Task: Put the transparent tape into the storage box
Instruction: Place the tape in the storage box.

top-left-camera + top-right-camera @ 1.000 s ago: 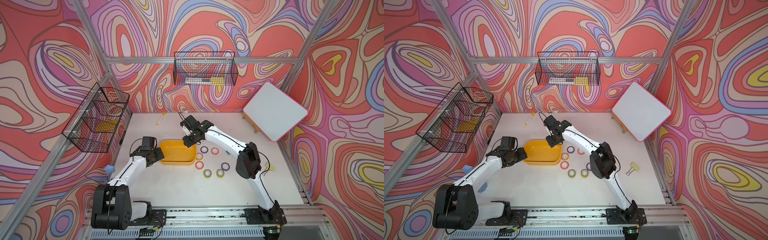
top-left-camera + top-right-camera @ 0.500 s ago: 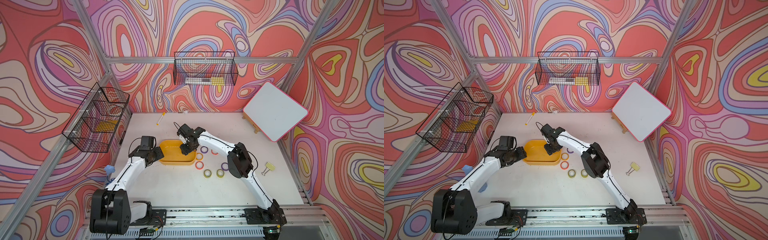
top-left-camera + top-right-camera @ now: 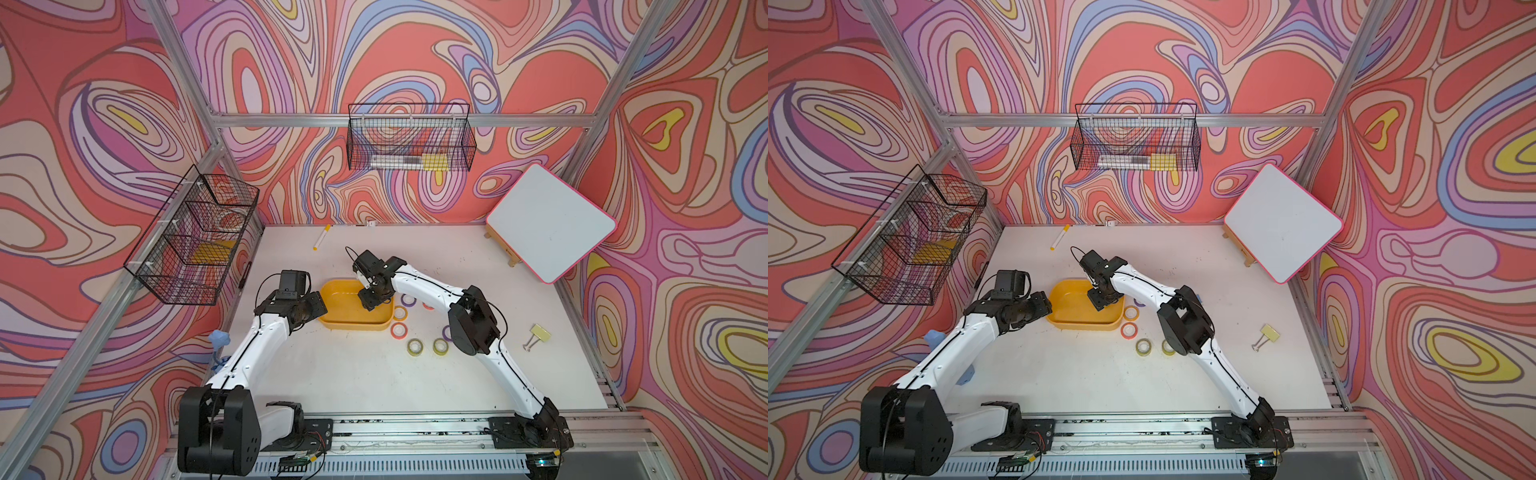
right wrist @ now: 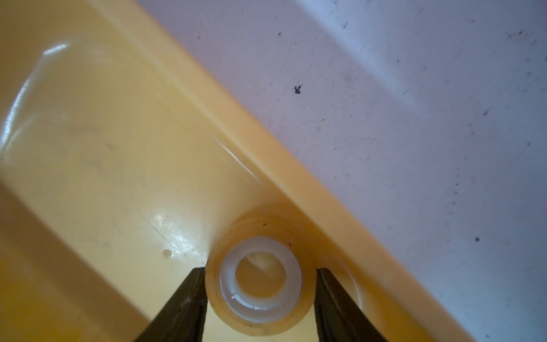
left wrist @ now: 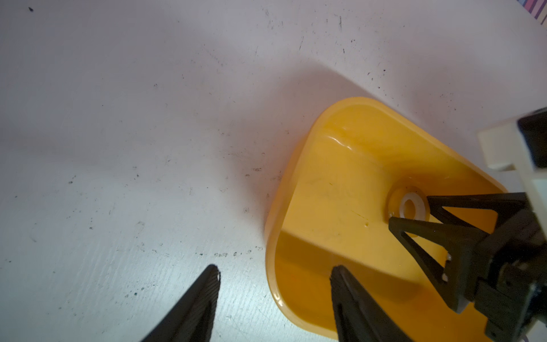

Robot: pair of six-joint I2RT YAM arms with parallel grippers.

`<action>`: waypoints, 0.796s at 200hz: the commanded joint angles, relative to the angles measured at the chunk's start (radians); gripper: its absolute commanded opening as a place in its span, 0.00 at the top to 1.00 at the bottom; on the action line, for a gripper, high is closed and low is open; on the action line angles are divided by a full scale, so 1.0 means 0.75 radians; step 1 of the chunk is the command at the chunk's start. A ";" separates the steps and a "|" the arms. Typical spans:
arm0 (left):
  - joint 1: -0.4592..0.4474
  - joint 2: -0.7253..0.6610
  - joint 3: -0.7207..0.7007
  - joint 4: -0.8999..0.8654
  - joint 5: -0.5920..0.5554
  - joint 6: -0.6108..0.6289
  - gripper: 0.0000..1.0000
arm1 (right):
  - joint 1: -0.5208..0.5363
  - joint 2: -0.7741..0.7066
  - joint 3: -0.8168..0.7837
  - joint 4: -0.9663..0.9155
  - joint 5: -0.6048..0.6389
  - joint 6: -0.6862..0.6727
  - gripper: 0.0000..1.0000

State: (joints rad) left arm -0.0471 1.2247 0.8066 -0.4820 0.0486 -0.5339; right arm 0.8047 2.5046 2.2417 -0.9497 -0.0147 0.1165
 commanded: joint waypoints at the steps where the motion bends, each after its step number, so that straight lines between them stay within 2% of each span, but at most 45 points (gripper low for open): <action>1: -0.007 -0.034 0.028 -0.042 -0.012 0.021 0.35 | 0.001 0.043 0.042 0.024 0.024 -0.005 0.43; 55: -0.007 -0.047 0.025 -0.046 -0.013 0.020 0.35 | 0.001 0.032 0.050 0.022 0.040 -0.009 0.32; 97: -0.007 -0.049 0.026 -0.045 -0.009 0.019 0.35 | 0.001 -0.042 0.058 0.033 0.030 -0.010 0.32; 121: -0.007 -0.046 0.021 -0.039 -0.001 0.020 0.35 | 0.001 -0.139 0.019 0.053 0.026 -0.005 0.32; 159: -0.007 -0.035 0.017 -0.018 0.029 0.034 0.35 | -0.001 -0.389 -0.217 0.174 0.073 0.047 0.32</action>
State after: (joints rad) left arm -0.0471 1.2057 0.8074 -0.4873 0.0521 -0.5282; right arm 0.8047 2.3676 2.1494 -0.8940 0.0040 0.1196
